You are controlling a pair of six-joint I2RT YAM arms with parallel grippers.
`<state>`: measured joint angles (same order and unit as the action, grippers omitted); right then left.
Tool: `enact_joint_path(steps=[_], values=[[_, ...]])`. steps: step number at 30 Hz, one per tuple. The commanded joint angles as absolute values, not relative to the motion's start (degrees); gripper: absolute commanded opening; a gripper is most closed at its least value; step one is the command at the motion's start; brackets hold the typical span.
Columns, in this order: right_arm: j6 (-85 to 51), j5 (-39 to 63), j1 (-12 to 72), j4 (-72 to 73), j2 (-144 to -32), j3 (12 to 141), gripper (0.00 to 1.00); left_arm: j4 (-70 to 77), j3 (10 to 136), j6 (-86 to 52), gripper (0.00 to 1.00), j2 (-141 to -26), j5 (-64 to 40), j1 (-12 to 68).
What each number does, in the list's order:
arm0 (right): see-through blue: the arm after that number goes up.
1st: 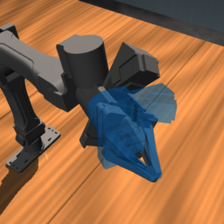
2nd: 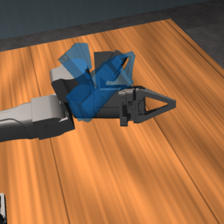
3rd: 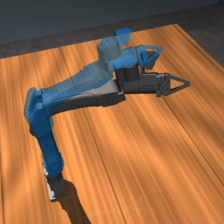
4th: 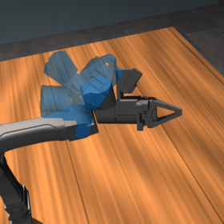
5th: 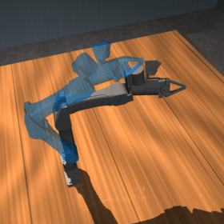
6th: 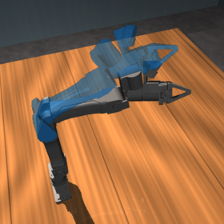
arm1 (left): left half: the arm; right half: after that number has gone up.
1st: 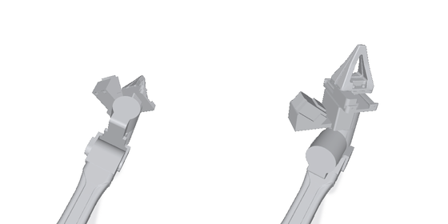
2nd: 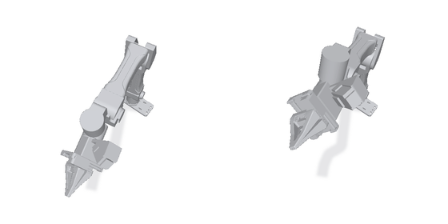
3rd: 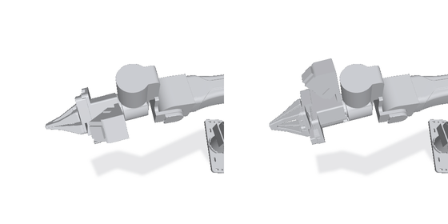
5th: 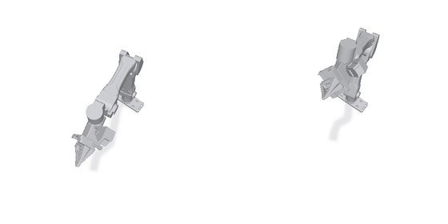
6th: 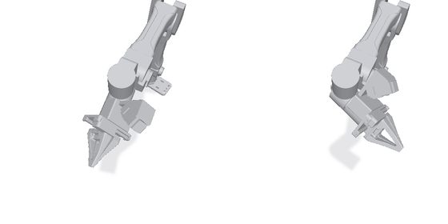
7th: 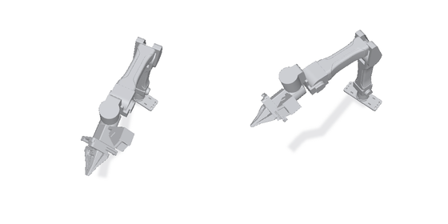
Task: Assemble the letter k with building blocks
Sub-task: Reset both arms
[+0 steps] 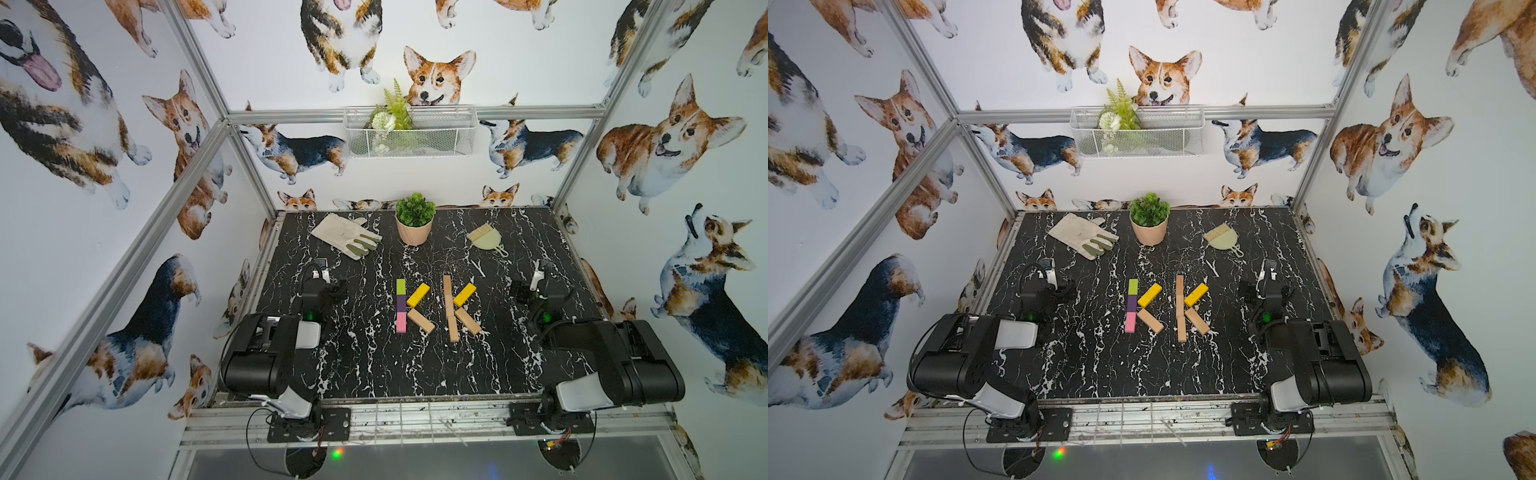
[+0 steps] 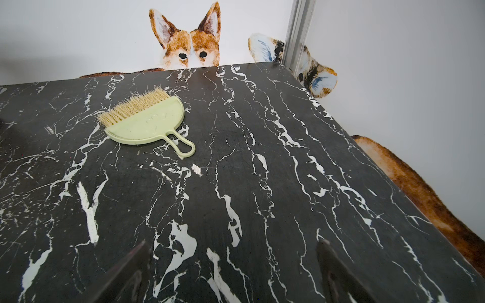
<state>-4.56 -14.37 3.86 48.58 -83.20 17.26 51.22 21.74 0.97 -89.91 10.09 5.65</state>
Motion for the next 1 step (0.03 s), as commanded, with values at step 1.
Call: enact_joint_path(steps=[1], values=[[-4.0, -14.2, 3.9, 50.0, -83.1, 17.5, 1.00, 53.3, 21.7, 2.2, 1.00, -89.9, 8.3, 5.6]])
